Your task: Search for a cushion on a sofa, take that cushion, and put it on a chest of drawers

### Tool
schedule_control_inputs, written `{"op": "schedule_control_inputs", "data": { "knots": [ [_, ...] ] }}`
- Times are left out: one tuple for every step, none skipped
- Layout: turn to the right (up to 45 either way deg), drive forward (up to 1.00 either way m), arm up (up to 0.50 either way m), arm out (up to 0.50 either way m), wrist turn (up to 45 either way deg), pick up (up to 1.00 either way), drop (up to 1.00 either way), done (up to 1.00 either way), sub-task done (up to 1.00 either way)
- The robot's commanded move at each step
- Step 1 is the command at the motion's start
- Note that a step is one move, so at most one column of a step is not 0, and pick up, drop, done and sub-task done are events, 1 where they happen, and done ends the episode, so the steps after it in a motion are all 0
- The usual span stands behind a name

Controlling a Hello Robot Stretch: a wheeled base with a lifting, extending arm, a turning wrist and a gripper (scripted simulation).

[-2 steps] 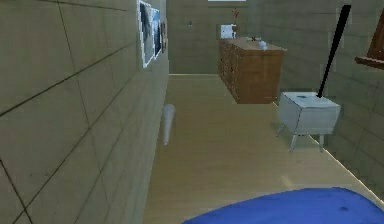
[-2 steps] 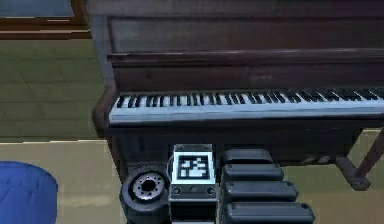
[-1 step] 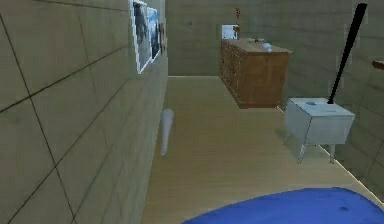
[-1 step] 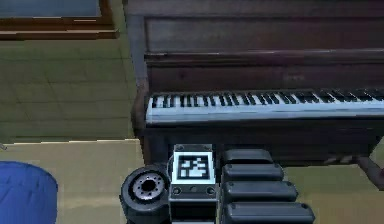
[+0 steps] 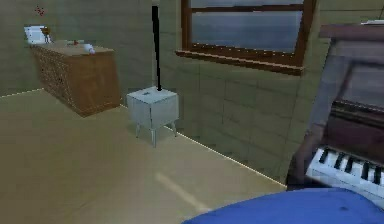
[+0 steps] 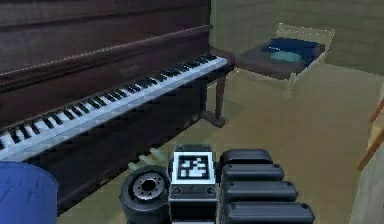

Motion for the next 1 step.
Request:
{"op": "schedule_control_inputs", "data": {
  "knots": [
    [42.0, 0.0, 0.0, 0.0, 0.0, 0.0, 0.0, 0.0, 0.0]
  ]
}}
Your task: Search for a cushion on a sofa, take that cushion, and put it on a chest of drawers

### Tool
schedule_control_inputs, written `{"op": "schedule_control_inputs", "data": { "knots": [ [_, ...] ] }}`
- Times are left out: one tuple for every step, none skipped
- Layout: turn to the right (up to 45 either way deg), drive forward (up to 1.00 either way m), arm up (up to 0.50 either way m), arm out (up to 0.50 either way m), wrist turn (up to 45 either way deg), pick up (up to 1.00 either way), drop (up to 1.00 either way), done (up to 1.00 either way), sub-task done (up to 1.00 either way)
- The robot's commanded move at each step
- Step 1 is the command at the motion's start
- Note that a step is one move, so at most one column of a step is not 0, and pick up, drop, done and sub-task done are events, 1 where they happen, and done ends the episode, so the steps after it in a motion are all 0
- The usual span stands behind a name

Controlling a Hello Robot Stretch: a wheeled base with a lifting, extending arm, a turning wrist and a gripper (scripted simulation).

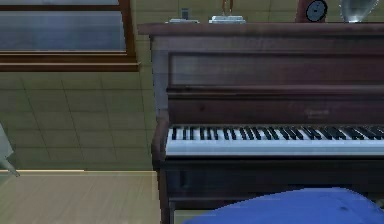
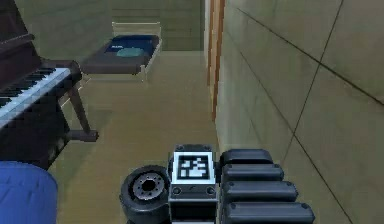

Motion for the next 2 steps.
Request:
{"op": "schedule_control_inputs", "data": {
  "knots": [
    [0.0, 0.1, 0.0, 0.0, 0.0, 0.0, 0.0, 0.0, 0.0],
    [-45.0, 0.0, 0.0, 0.0, 0.0, 0.0, 0.0, 0.0, 0.0]
  ]
}}
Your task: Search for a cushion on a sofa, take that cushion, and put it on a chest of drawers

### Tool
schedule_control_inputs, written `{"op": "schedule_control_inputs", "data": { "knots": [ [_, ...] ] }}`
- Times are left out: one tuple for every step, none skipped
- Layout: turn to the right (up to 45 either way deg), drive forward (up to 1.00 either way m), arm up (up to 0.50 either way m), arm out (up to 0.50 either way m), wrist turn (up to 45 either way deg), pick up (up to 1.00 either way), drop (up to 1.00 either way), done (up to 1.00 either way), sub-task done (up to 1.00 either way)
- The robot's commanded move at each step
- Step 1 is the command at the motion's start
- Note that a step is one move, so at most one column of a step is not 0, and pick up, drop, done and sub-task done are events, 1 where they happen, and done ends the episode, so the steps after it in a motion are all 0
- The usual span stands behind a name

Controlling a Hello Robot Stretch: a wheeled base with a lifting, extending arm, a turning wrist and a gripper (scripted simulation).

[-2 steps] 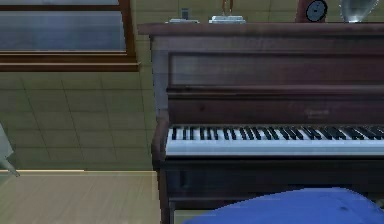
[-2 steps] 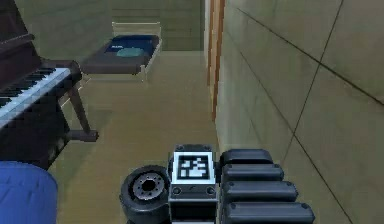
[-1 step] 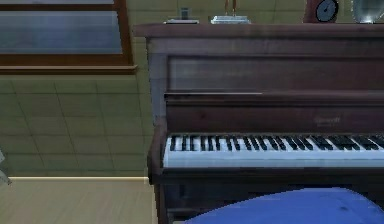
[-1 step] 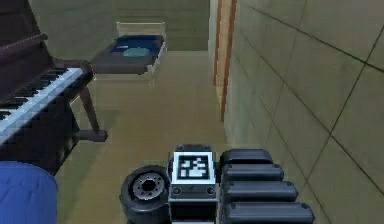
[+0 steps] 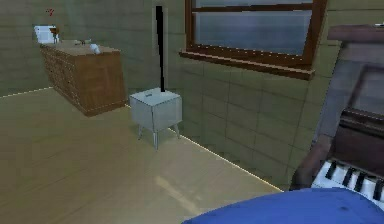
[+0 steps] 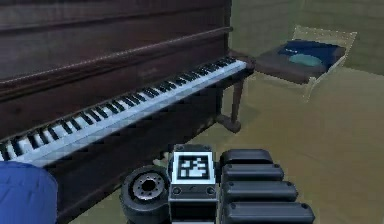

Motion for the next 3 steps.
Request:
{"op": "schedule_control_inputs", "data": {
  "knots": [
    [-33.0, 0.0, 0.0, 0.0, 0.0, 0.0, 0.0, 0.0, 0.0],
    [0.0, 1.0, 0.0, 0.0, 0.0, 0.0, 0.0, 0.0, 0.0],
    [-3.0, 0.0, 0.0, 0.0, 0.0, 0.0, 0.0, 0.0, 0.0]
  ]
}}
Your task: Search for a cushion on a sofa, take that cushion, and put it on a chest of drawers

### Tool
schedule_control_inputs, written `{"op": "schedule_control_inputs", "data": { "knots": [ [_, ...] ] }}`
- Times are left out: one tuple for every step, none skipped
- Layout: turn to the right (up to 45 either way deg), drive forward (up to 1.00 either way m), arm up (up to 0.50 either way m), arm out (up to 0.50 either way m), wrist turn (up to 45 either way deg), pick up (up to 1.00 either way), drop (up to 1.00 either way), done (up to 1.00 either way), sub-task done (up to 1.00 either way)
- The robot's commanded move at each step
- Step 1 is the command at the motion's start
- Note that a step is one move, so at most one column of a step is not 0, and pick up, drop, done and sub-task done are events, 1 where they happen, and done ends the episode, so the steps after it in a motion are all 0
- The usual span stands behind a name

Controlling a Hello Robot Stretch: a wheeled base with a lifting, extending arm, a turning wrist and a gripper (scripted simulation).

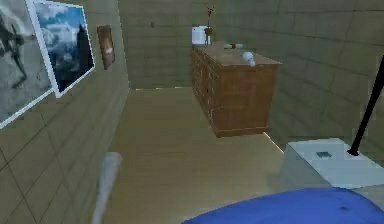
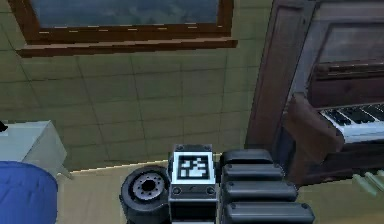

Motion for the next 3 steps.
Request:
{"op": "schedule_control_inputs", "data": {
  "knots": [
    [0.0, 1.0, 0.0, 0.0, 0.0, 0.0, 0.0, 0.0, 0.0],
    [-18.0, 0.0, 0.0, 0.0, 0.0, 0.0, 0.0, 0.0, 0.0],
    [0.0, 0.1, 0.0, 0.0, 0.0, 0.0, 0.0, 0.0, 0.0]
  ]
}}
